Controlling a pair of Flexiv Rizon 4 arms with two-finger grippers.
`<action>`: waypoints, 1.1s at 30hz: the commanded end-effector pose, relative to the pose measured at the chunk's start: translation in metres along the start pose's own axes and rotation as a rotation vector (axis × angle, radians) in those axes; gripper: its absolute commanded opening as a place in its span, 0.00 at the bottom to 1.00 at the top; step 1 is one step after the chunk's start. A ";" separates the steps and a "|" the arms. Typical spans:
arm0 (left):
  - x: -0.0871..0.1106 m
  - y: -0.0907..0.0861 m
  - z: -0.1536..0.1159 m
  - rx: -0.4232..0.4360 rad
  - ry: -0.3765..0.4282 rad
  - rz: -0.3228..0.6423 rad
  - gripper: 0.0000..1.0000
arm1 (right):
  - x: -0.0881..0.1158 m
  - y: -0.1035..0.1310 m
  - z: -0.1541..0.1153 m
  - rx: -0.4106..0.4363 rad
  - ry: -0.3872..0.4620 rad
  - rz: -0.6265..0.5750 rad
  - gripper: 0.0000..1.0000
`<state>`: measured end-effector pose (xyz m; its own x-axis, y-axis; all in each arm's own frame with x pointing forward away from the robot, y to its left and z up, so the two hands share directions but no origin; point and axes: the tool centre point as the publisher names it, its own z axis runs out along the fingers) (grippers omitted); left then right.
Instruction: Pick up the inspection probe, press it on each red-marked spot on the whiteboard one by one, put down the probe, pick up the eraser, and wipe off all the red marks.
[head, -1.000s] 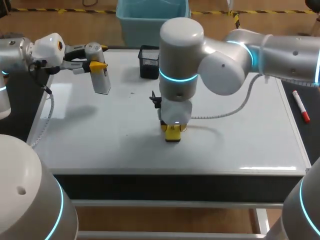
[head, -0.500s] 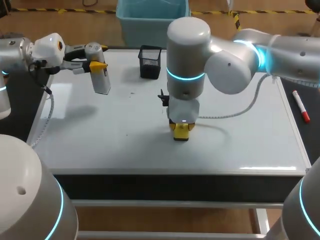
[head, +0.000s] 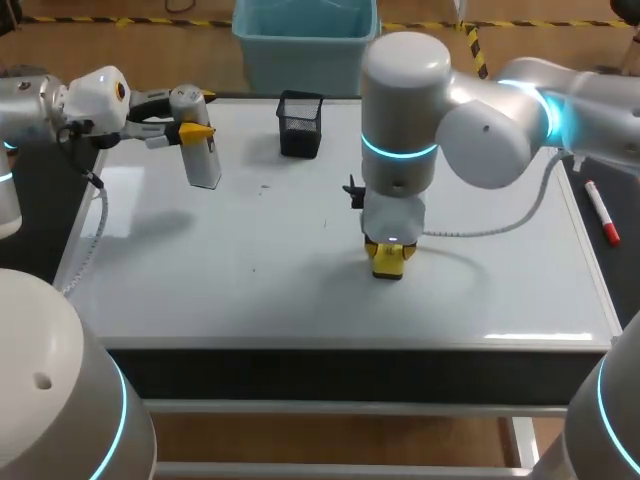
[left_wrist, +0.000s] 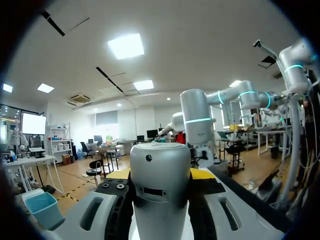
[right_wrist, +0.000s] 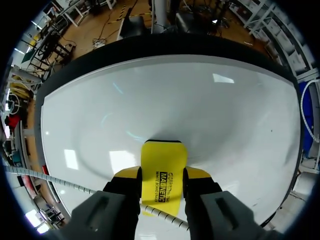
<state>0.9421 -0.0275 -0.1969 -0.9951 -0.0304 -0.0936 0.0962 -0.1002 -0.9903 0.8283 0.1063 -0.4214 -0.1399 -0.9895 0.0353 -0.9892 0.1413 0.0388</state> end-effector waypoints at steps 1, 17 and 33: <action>0.000 -0.001 0.000 0.001 -0.001 0.002 0.00 | 0.012 -0.001 -0.004 0.013 -0.001 0.006 0.00; 0.000 -0.001 0.000 0.001 -0.001 0.002 0.00 | 0.054 -0.041 -0.064 0.118 0.006 0.027 0.00; 0.000 -0.001 0.000 0.001 -0.001 0.002 0.00 | 0.055 -0.042 -0.068 0.121 -0.008 0.015 0.00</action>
<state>0.9421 -0.0276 -0.1969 -0.9951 -0.0305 -0.0936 0.0962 -0.1002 -0.9903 0.8650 0.0492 -0.3543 -0.1569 -0.9872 0.0270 -0.9847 0.1543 -0.0812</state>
